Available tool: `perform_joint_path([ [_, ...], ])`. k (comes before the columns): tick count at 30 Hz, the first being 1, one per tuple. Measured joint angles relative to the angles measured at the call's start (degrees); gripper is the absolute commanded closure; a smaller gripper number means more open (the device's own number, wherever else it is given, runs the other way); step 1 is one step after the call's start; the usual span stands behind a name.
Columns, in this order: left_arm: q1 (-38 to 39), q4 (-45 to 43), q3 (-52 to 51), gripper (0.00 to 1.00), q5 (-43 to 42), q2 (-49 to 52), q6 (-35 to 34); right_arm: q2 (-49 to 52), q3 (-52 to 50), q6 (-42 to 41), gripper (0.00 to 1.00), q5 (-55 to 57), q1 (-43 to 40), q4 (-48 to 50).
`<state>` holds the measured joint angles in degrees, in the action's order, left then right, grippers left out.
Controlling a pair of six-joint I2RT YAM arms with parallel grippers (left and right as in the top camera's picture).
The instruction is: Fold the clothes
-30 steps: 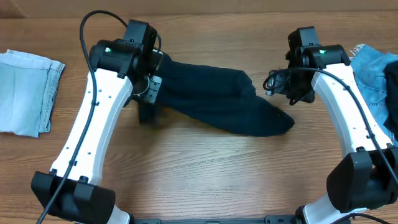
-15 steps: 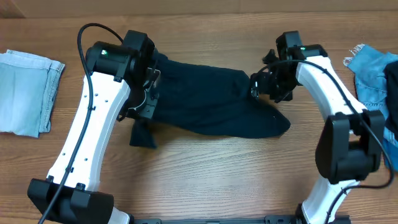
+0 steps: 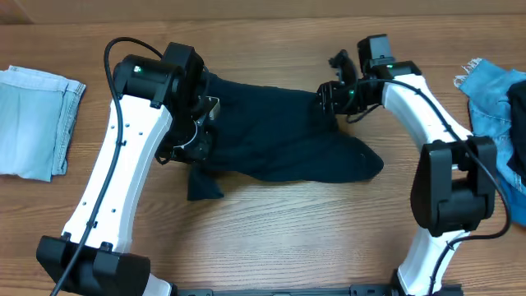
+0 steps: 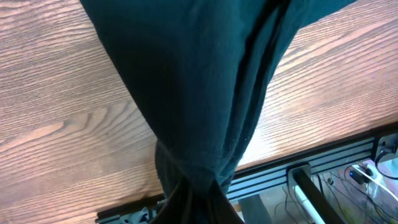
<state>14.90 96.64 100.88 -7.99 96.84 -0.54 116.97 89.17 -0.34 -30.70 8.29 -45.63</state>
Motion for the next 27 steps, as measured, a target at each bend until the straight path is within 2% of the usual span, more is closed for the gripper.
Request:
perform_joint_path([
  [1, 0.0, 0.0, 0.0, 0.91, 0.0, 0.0, 0.0, 0.6, 0.0, -0.1, 0.86, -0.3, 0.9, 0.5],
  [2, 0.0, 0.0, 0.0, 0.91, 0.0, 0.0, 0.0, 2.7, 0.0, 0.2, 0.89, -0.4, 2.8, 1.0],
  [7, 0.0, 0.0, 0.0, 0.91, 0.0, 0.0, 0.0, 7.5, 0.0, -1.7, 0.93, 6.4, 5.9, 0.9],
  [12, 0.0, 0.0, 0.0, 0.91, 0.0, 0.0, -0.2, 8.6, 0.5, -3.7, 0.93, 17.8, 5.1, 3.1],
  [14, 0.0, 0.0, 0.0, 0.90, -0.1, 0.0, -0.9, 8.6, 0.5, -4.0, 0.93, 21.4, 3.8, 7.1],
  [16, 0.0, 0.0, 0.0, 0.90, -0.2, 0.0, -1.1, 9.4, 0.5, -3.9, 0.93, 23.9, 0.6, 15.4],
  [22, 0.0, 0.0, 0.0, 0.89, -0.4, 0.0, -1.2, 10.1, 0.2, -3.0, 0.92, 23.4, -3.5, 29.2],
  [24, 0.0, 0.0, 0.0, 0.89, -0.4, 0.0, -1.6, 10.1, 0.2, -2.8, 0.92, 23.5, -3.3, 29.4],
  [27, 0.0, 0.0, 0.0, 0.87, -0.4, 0.0, -2.4, 10.1, 0.5, -2.7, 0.79, 23.4, -2.9, 22.8],
])
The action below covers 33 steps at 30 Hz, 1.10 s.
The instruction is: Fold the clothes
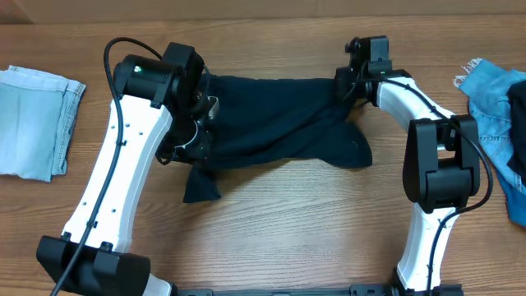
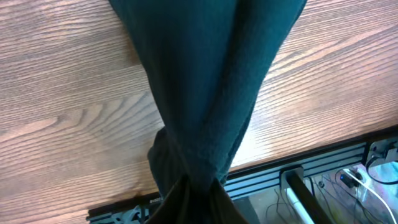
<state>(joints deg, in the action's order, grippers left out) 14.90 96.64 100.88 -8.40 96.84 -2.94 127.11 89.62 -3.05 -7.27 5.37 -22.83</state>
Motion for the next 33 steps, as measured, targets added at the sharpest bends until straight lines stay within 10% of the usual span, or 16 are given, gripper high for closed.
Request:
perform_joint_path([
  [8, 0.0, 0.0, 0.0, 0.85, 0.0, 0.0, -0.1, -5.6, 2.0, -3.3, 0.49, -3.4, -2.6, -20.9],
  [15, 0.0, -0.4, 0.0, 0.83, 0.0, 0.0, -0.1, -14.5, 3.1, -6.1, 0.46, -11.8, -8.0, -38.5],
  [25, 0.0, -1.0, 0.0, 0.82, 0.0, 0.0, -0.1, -14.4, -9.4, -6.1, 0.42, -15.9, -3.8, -30.7],
  [30, 0.0, -1.1, 0.0, 0.82, 0.0, 0.0, -0.1, -14.3, -12.6, -6.2, 0.89, -16.3, -3.1, -25.7],
  [33, 0.0, -1.1, 0.0, 0.80, 0.0, 0.0, -0.1, -14.3, -12.6, -6.4, 0.95, -16.4, -3.1, -28.0],
])
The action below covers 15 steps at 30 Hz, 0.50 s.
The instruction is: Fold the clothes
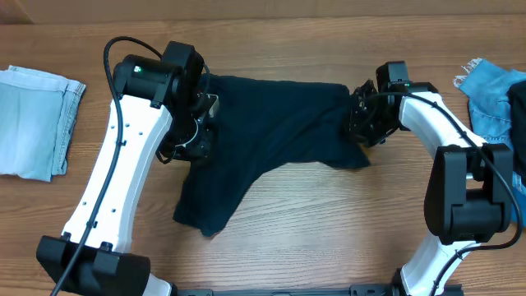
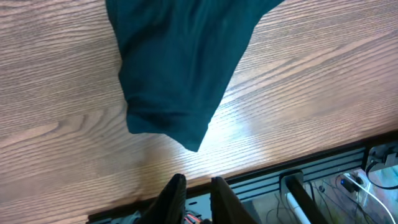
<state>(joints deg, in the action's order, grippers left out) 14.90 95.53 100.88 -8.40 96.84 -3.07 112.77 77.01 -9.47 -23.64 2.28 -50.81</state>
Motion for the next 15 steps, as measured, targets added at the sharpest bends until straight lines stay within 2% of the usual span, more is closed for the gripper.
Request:
perform_joint_path([
  [5, 0.0, -0.4, 0.0, 0.78, 0.0, 0.0, 0.0, -1.6, -0.5, -0.2, 0.93, 3.7, -0.5, -7.5],
  [12, 0.0, -1.2, 0.0, 0.76, 0.0, 0.0, 0.0, -15.7, -0.6, -2.4, 0.92, 12.8, -0.8, -18.7],
  [15, 0.0, -1.2, 0.0, 0.76, 0.0, 0.0, 0.0, -16.4, -0.8, -4.0, 0.90, 16.4, -0.8, -24.0],
])
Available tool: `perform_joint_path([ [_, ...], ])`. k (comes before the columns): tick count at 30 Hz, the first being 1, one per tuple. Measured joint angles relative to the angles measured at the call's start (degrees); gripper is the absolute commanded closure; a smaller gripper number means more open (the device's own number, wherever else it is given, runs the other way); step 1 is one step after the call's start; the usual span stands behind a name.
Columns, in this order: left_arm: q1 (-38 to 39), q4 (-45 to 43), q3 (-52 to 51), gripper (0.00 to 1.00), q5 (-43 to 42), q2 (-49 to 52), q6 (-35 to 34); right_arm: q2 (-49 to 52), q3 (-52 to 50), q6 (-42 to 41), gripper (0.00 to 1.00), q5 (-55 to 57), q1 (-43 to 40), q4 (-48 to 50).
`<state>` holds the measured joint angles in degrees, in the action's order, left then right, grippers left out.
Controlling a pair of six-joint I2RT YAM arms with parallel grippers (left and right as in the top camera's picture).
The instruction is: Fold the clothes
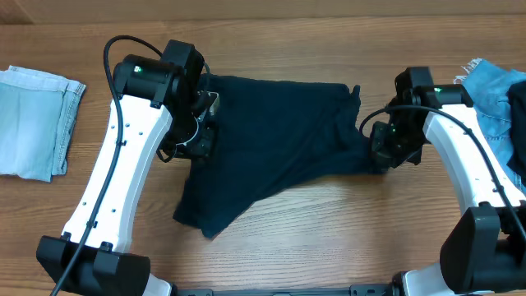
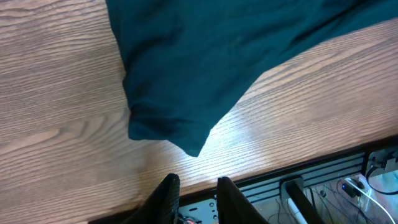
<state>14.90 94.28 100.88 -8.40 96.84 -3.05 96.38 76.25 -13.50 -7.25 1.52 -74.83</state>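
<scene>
A dark navy garment [image 1: 279, 131] lies spread across the middle of the table, one end trailing toward the front left [image 1: 205, 215]. My left gripper [image 1: 197, 140] hovers over its left edge. In the left wrist view that gripper [image 2: 194, 180] is open with nothing between its fingers [image 2: 168, 198], and the garment's corner [image 2: 180, 118] lies on the wood beyond them. My right gripper [image 1: 385, 146] sits at the garment's right end, and the cloth draws out to it as if shut on it. The right jaws themselves are hidden.
A folded light blue garment [image 1: 33, 122] lies at the far left. A heap of blue denim clothes [image 1: 493, 90] sits at the right edge, close behind the right arm. The table's front edge and a metal rail [image 2: 323, 177] show just past the left fingers.
My right gripper has moved right and toward the front, and the garment's right end has gone with it, flatter and wider. The left arm stays put, its fingers a little further apart.
At first my left gripper was shut on a bunched end of the garment, with the right gripper at its far right corner. Then the cloth was stretched along the far side. Later the left gripper had let go and the end lay flat. Now the right end is drawn out.
</scene>
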Motion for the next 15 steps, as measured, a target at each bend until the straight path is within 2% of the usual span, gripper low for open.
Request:
perform_joint_path([
  [2, 0.0, 0.0, 0.0, 0.75, 0.0, 0.0, 0.0, 0.0, -0.5, -0.4, 0.87, 1.2, 0.0, -1.7],
  [12, 0.0, -0.2, 0.0, 0.74, 0.0, 0.0, 0.0, 0.0, -6.9, -8.6, 0.89, 13.4, 0.0, -7.8],
  [14, 0.0, -0.2, 0.0, 0.73, 0.0, 0.0, 0.0, 0.0, -7.4, -10.1, 0.68, 15.3, 0.0, -7.8],
  [15, 0.0, -0.2, 0.0, 0.73, 0.0, 0.0, 0.0, 0.0, -7.4, -10.9, 0.68, 16.0, 0.0, -7.8],
])
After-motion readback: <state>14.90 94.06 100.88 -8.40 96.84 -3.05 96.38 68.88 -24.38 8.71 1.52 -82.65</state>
